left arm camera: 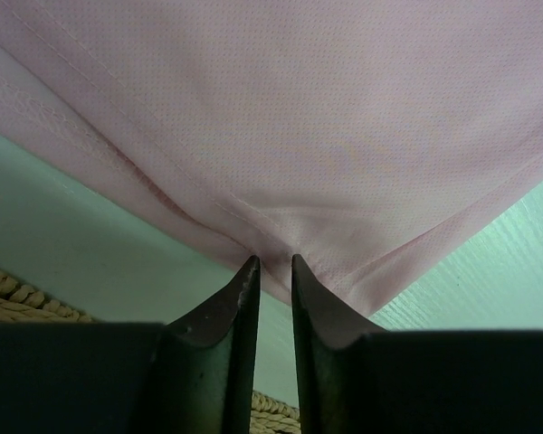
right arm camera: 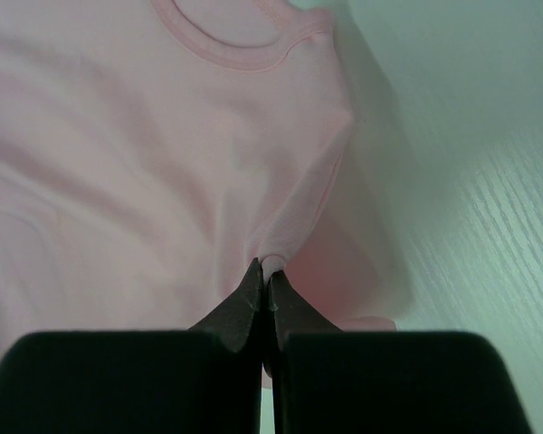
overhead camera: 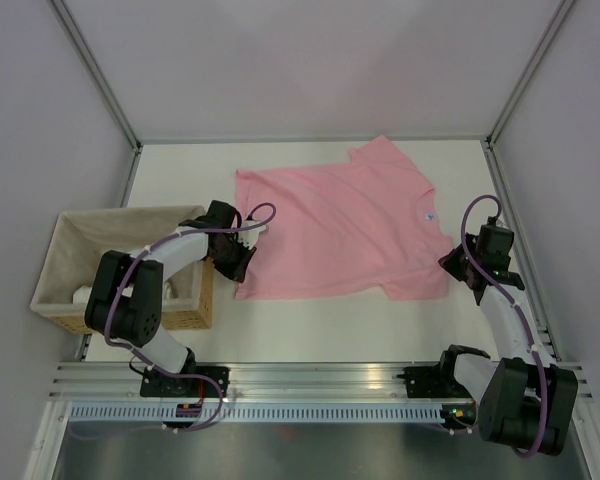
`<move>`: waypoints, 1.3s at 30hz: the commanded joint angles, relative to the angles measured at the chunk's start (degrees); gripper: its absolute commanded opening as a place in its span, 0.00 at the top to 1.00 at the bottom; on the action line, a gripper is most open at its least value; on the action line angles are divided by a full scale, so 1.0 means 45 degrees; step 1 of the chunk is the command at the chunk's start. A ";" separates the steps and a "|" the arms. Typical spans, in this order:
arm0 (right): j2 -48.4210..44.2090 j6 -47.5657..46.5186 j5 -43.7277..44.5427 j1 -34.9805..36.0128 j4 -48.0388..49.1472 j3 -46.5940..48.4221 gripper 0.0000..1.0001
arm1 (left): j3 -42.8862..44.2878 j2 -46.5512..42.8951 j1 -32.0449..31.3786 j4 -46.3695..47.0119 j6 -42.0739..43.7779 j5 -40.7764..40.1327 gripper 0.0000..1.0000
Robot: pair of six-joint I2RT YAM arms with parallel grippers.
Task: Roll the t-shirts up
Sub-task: Flatten the tshirt
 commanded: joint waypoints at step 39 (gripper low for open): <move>-0.0535 0.0073 -0.0012 -0.0071 0.0138 -0.0078 1.00 | -0.0660 -0.2215 -0.0339 -0.0681 0.0546 0.0466 0.98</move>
